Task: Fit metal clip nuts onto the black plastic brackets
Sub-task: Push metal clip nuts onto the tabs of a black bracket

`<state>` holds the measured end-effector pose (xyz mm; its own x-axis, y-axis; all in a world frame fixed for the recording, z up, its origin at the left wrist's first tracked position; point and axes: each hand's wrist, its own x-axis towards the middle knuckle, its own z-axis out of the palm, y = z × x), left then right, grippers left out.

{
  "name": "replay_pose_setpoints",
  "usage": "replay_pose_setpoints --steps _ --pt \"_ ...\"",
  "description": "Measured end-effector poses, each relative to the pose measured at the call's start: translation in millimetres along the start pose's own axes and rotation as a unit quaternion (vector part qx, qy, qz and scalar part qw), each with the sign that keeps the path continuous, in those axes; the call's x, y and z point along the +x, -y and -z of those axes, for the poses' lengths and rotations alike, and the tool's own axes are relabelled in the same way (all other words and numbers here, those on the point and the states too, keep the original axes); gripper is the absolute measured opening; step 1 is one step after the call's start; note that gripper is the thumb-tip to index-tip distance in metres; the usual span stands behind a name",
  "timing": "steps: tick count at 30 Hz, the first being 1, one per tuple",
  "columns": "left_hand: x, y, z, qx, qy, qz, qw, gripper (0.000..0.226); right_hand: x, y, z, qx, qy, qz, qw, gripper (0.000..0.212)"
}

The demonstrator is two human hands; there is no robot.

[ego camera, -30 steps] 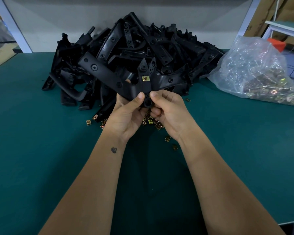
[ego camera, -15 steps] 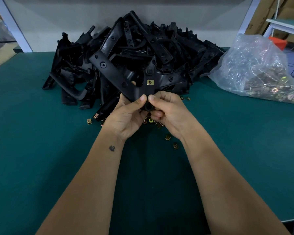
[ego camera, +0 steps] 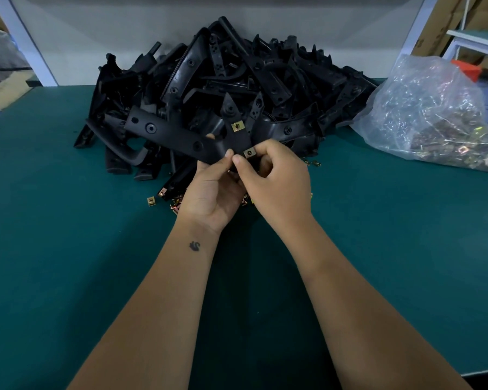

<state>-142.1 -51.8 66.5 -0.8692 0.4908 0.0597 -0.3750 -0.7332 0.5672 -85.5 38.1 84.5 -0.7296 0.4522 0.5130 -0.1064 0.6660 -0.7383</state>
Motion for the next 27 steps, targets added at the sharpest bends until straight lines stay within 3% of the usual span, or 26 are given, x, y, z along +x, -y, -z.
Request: replay_pose_setpoints --steps 3,7,11,15,27 --pt "0.2 -0.6 -1.4 0.006 -0.013 0.006 1.000 0.046 0.1 -1.2 0.4 -0.092 -0.031 0.043 0.994 0.030" --pt "-0.8 -1.9 -1.5 0.024 -0.027 0.012 0.999 0.045 1.3 -2.6 1.4 -0.123 -0.032 0.067 0.990 0.035" --pt "-3.0 -3.4 -6.5 0.029 -0.058 0.034 0.997 0.065 1.8 -1.9 2.8 -0.125 -0.031 0.074 0.989 0.034" --pt "-1.2 -1.8 -4.2 0.044 -0.050 0.041 0.997 0.036 1.9 -1.6 4.0 -0.116 -0.035 0.081 0.989 0.032" --pt "-0.3 -1.3 -1.7 0.034 -0.041 0.020 0.998 0.027 0.6 -3.1 3.5 -0.127 -0.035 0.116 0.984 0.034"
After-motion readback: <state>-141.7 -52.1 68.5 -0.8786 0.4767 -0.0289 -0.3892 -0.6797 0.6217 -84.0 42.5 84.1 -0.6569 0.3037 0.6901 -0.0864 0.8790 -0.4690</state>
